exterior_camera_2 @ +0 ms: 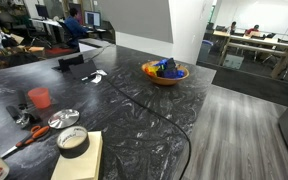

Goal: Move the orange jar toward the middle of the counter

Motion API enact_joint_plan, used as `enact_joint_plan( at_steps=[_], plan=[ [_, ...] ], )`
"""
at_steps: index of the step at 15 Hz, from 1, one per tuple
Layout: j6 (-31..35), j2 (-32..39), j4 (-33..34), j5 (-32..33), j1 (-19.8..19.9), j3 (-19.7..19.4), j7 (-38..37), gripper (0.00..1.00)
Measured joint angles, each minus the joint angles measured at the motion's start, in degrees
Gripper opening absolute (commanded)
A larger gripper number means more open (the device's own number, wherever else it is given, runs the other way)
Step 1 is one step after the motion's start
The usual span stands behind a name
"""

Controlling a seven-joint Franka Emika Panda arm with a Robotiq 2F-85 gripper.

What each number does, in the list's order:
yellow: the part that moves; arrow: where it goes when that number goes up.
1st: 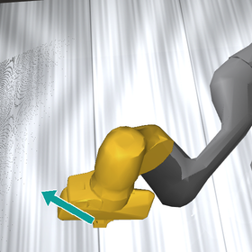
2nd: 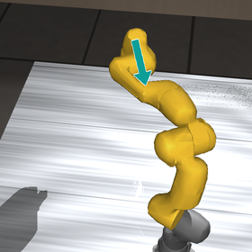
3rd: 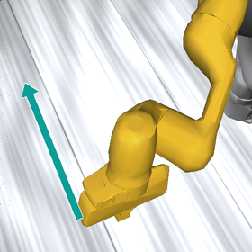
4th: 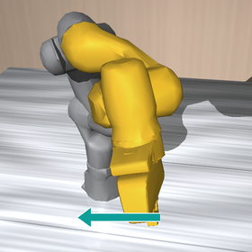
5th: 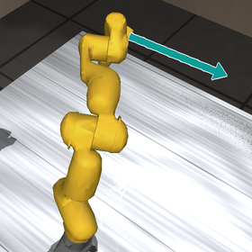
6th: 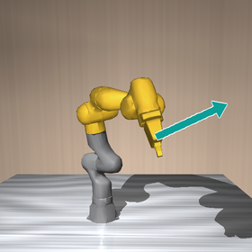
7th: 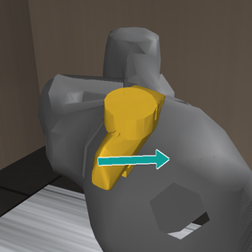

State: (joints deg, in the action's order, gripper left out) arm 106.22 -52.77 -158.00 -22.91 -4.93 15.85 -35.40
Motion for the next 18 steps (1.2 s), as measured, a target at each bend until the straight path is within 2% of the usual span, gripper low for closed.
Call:
enact_joint_plan(
  at_steps=[4,7,12,15,18],
  plan=[
    [0.63,1.48,5.74,2.33,1.67,-1.91,1.18,0.56],
    [3.09,6.73,12.28,4.93,2.96,-1.98,1.81,0.56],
    [8.98,23.64,26.84,12.79,4.09,-0.18,1.25,0.56],
    [9.77,34.66,36.12,19.19,4.09,0.63,-1.45,0.56],
    [9.73,43.52,42.42,24.52,4.07,0.06,-4.88,0.56]
  ],
)
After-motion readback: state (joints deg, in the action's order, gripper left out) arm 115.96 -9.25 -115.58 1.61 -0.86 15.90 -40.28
